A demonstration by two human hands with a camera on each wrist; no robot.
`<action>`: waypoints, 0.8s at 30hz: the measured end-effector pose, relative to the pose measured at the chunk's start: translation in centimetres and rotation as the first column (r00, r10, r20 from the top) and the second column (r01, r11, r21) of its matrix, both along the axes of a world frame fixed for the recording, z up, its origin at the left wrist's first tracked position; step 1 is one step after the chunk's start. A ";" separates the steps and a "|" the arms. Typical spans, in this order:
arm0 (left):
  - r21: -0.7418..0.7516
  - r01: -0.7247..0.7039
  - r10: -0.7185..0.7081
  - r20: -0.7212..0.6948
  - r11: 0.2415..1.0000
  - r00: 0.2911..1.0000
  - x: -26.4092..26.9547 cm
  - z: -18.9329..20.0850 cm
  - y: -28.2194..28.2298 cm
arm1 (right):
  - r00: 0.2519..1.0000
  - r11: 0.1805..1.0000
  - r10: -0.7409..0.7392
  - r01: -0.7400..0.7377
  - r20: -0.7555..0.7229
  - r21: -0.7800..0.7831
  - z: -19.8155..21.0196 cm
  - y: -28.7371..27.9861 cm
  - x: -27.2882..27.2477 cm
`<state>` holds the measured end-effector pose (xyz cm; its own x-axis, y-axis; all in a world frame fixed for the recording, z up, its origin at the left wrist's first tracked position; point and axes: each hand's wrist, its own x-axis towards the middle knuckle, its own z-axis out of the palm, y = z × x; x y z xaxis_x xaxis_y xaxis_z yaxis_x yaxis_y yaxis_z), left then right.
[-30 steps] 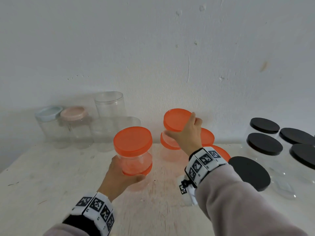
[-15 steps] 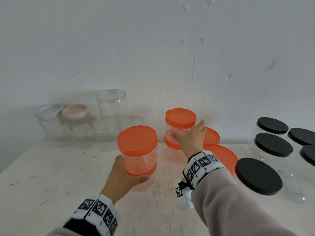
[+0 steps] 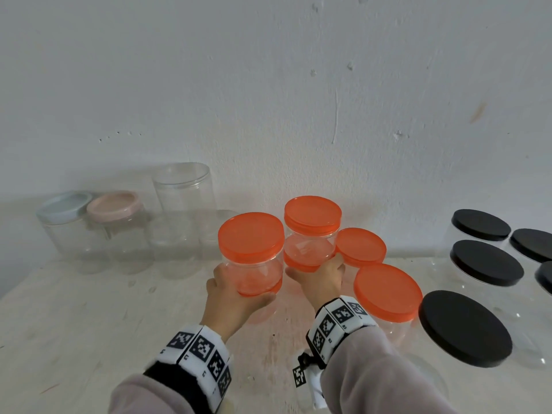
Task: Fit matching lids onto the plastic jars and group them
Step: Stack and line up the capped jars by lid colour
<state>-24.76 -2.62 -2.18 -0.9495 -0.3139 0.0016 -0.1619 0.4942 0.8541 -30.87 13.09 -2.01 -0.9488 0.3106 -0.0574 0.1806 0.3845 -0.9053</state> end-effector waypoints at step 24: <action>0.077 -0.111 0.113 -0.018 0.991 0.993 -6.9 0.9 4.0 | 0.993 0.997 -0.081 0.080 -0.089 -0.016 -0.9 1.1 -3.9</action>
